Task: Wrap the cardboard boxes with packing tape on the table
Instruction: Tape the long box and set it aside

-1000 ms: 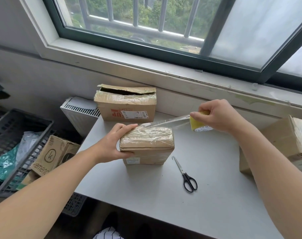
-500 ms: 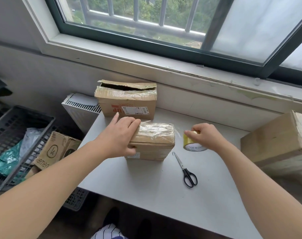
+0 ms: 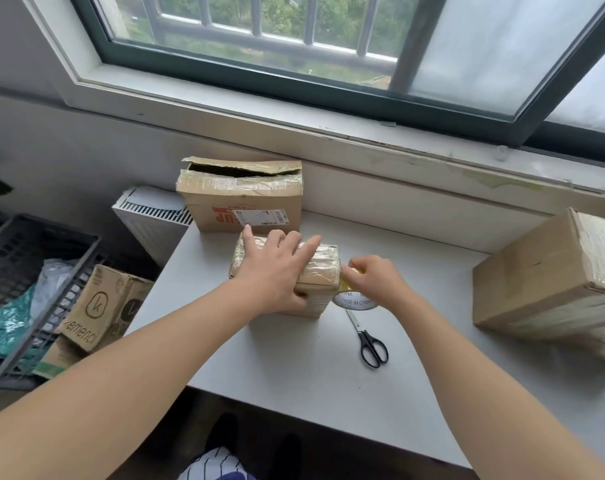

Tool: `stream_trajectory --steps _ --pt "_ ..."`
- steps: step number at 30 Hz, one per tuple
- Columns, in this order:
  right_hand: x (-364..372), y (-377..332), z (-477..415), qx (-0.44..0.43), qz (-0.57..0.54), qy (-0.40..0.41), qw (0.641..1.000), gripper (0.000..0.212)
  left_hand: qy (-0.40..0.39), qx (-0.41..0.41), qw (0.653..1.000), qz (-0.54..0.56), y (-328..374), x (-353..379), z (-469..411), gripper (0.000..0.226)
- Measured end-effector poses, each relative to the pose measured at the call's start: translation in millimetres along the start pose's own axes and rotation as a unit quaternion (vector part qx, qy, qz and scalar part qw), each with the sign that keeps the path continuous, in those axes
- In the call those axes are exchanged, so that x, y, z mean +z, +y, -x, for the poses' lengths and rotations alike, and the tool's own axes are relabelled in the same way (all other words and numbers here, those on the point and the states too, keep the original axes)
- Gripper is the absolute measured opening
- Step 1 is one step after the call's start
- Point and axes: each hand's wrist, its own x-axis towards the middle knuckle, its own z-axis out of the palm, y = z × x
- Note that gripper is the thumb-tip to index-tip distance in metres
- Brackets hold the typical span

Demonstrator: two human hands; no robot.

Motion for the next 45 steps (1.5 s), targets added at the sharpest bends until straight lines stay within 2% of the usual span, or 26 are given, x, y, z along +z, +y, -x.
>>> stream_trajectory --steps 4,7,9,12,16,18,20,22,26,31,34,36,37,39,41,45 --pt "4.8 1.3 0.0 -0.004 -0.002 0.008 1.000 0.045 0.036 0.058 0.998 0.003 -8.9 -1.8 -6.3 0.095" --pt "8.4 7.3 7.2 0.006 -0.030 -0.012 0.999 0.047 -0.016 0.127 0.992 0.018 -27.2 -12.9 -20.2 0.099" --pt "9.1 12.6 22.0 0.014 -0.093 -0.061 0.994 0.048 -0.057 0.173 0.983 0.021 -37.2 -21.2 -28.4 0.104" --pt "11.8 24.5 47.9 0.037 -0.257 -0.150 0.954 0.051 -0.086 0.206 0.975 -0.010 -36.9 -28.1 -36.3 0.118" --pt "21.5 28.3 65.9 0.030 -0.349 -0.149 0.925 0.043 -0.080 0.203 0.976 -0.025 -33.4 -33.2 -34.0 0.117" --pt "27.0 27.9 69.8 0.018 -0.341 -0.135 0.930 0.038 -0.046 0.198 0.977 -0.063 -31.6 -33.5 -30.4 0.107" --pt "31.4 26.8 71.7 0.012 -0.341 -0.135 0.930 0.043 0.025 0.193 0.974 -0.117 -25.6 -33.0 -26.6 0.099" --pt "36.3 23.9 73.2 0.013 -0.351 -0.148 0.924 0.046 0.057 0.183 0.973 -0.131 -18.4 -30.7 -22.0 0.094" --pt "45.5 11.9 79.0 0.008 -0.362 -0.139 0.922 0.039 0.006 0.161 0.985 -0.056 -12.8 -21.6 -14.5 0.097" --pt "56.3 -2.4 88.6 0.010 -0.351 -0.138 0.926 0.021 -0.026 0.146 0.982 0.112 -23.1 -14.9 -6.1 0.074" --pt "64.8 -11.7 94.4 0.012 -0.337 -0.142 0.931 0.024 -0.048 0.150 0.973 0.171 -37.5 -17.4 -3.2 0.067" --pt "70.4 -17.4 95.4 0.020 -0.321 -0.129 0.938 0.042 -0.037 0.152 0.973 0.169 -43.2 -16.2 -4.8 0.054" --pt "73.0 -20.6 96.0 0.024 -0.309 -0.119 0.943 0.051 -0.023 0.151 0.974 0.166 -43.2 -15.0 -6.0 0.054" --pt "77.1 -27.6 97.4 0.032 -0.293 -0.099 0.951 0.056 -0.003 0.137 0.976 0.169 -38.1 -10.7 -6.5 0.070" --pt "79.6 -34.4 98.0 0.047 -0.291 -0.080 0.952 0.050 0.011 0.132 0.980 0.152 -30.0 -4.5 -7.0 0.076" --pt "82.2 -43.5 100.4 0.069 -0.286 -0.065 0.954 0.048 0.092 0.151 0.976 0.131 -19.7 11.1 -3.9 0.073"
